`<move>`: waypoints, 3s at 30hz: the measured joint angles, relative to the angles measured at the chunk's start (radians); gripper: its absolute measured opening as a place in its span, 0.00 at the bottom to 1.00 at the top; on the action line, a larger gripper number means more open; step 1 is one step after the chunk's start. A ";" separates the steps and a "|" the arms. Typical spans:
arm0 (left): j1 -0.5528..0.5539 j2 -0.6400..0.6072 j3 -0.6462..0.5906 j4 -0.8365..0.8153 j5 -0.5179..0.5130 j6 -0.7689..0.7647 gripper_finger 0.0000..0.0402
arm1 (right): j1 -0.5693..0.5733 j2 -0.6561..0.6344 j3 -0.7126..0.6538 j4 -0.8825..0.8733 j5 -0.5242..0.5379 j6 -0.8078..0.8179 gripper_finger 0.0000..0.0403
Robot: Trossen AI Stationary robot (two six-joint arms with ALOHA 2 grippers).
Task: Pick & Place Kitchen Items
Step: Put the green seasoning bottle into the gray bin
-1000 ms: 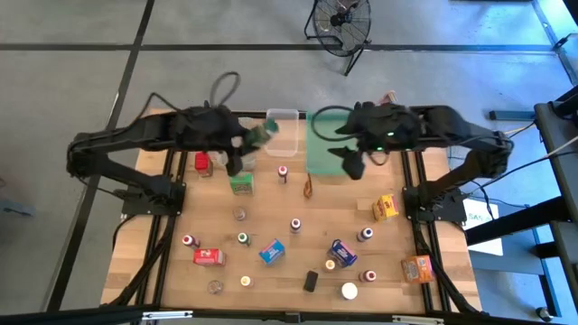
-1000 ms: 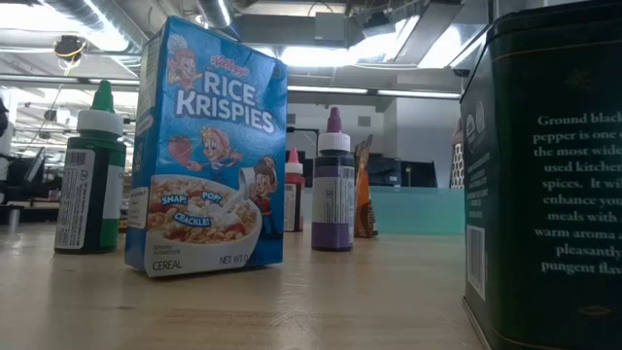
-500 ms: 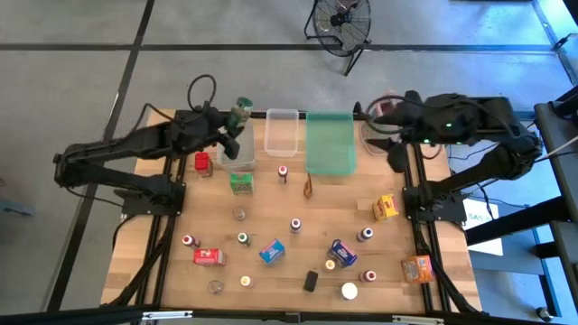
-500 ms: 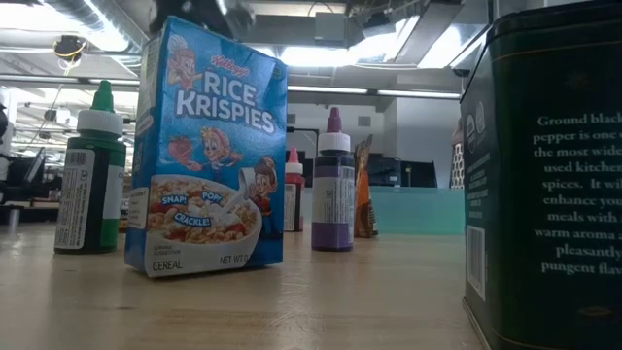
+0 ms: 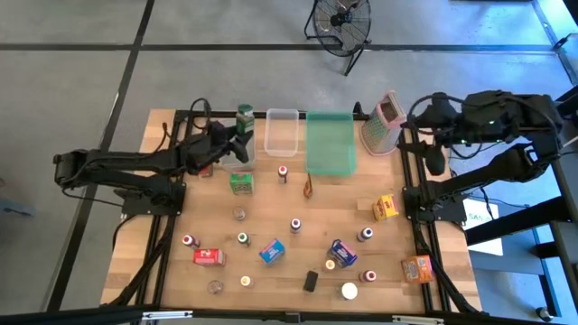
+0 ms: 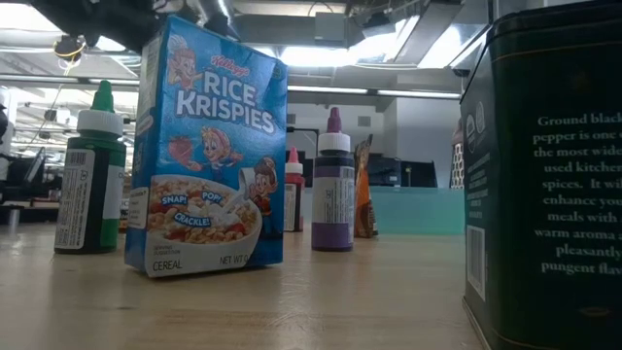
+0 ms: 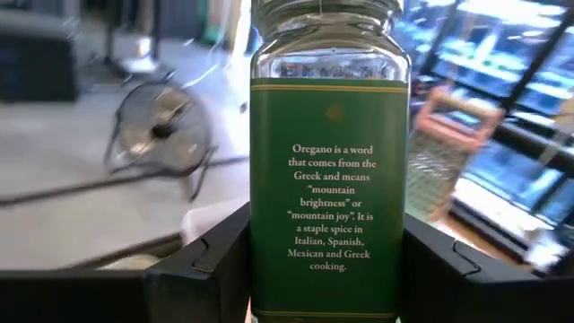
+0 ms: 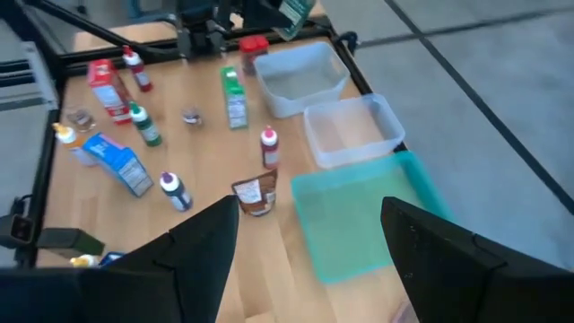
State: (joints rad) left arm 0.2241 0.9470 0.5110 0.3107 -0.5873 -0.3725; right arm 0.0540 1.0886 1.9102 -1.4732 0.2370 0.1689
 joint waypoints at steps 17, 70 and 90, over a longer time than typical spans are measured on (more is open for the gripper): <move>-0.098 0.006 0.206 0.253 0.213 0.341 0.48 | 0.000 0.124 0.000 0.193 -0.008 0.060 0.69; 0.023 0.232 0.547 0.270 1.001 0.386 0.48 | 0.072 0.503 0.000 1.242 0.021 -0.412 0.71; 0.031 0.235 0.547 0.240 1.096 0.351 0.48 | 0.063 0.599 0.000 1.337 -0.008 -0.393 0.71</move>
State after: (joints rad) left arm 0.2552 1.1820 1.0584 0.5506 0.5087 -0.0215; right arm 0.1175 1.6873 1.9103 -0.1364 0.2294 -0.2243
